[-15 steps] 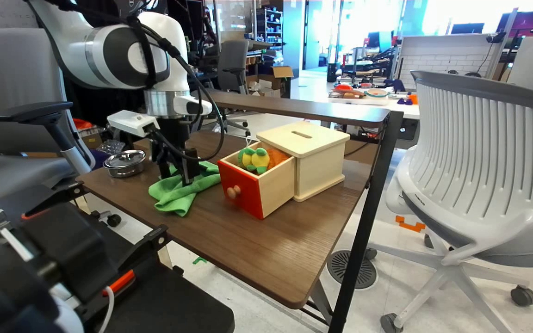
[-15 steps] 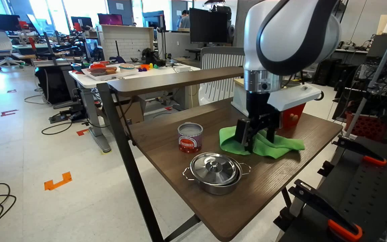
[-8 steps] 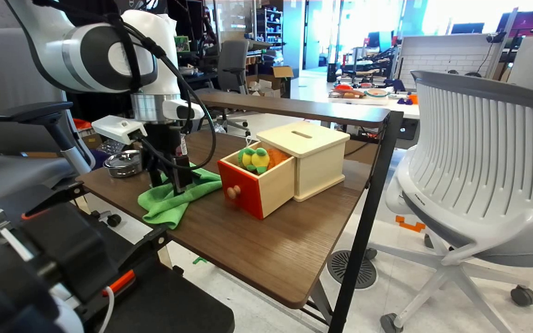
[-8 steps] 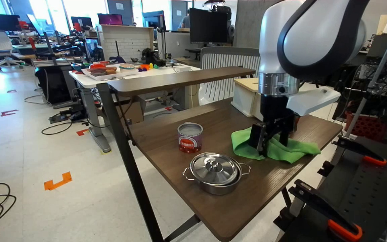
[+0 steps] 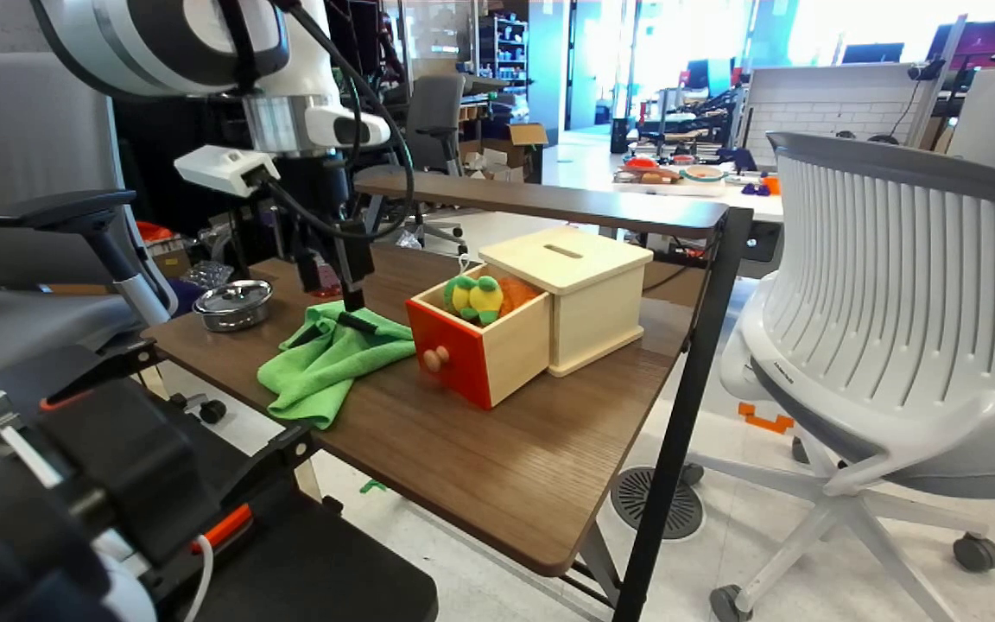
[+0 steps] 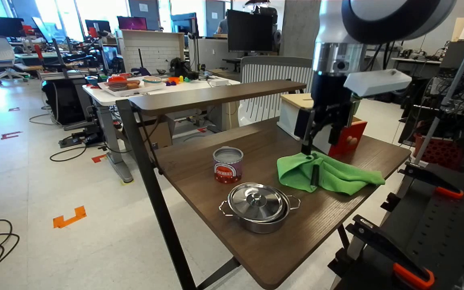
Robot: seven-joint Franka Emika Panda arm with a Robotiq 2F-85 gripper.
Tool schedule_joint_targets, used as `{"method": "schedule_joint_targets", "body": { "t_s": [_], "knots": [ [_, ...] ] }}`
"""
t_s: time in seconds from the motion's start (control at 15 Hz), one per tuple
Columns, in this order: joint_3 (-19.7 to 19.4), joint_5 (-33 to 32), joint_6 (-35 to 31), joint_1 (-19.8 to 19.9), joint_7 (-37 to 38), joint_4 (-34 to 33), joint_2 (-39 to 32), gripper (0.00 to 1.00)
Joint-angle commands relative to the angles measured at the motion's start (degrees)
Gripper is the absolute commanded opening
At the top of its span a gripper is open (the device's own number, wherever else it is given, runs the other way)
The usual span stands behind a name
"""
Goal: Move the green cloth closer to the edge of the table
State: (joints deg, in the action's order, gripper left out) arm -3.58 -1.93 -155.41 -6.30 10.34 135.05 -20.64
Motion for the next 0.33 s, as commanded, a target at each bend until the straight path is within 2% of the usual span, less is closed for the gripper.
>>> {"method": "schedule_joint_targets", "body": {
  "t_s": [0.0, 0.07, 0.13, 0.27],
  "knots": [
    [1.92, 1.10, 2.99, 2.22, -3.15, 4.23, 9.49, 1.00],
    [2.07, 0.50, 5.56, 2.61, -4.66, 4.23, 10.64, 1.00],
    [1.55, -0.18, 2.45, 1.82, -1.57, 1.68, 6.00, 1.00],
    [1.92, -0.17, 4.80, 2.42, -2.97, 2.82, 8.96, 1.00]
  ]
}}
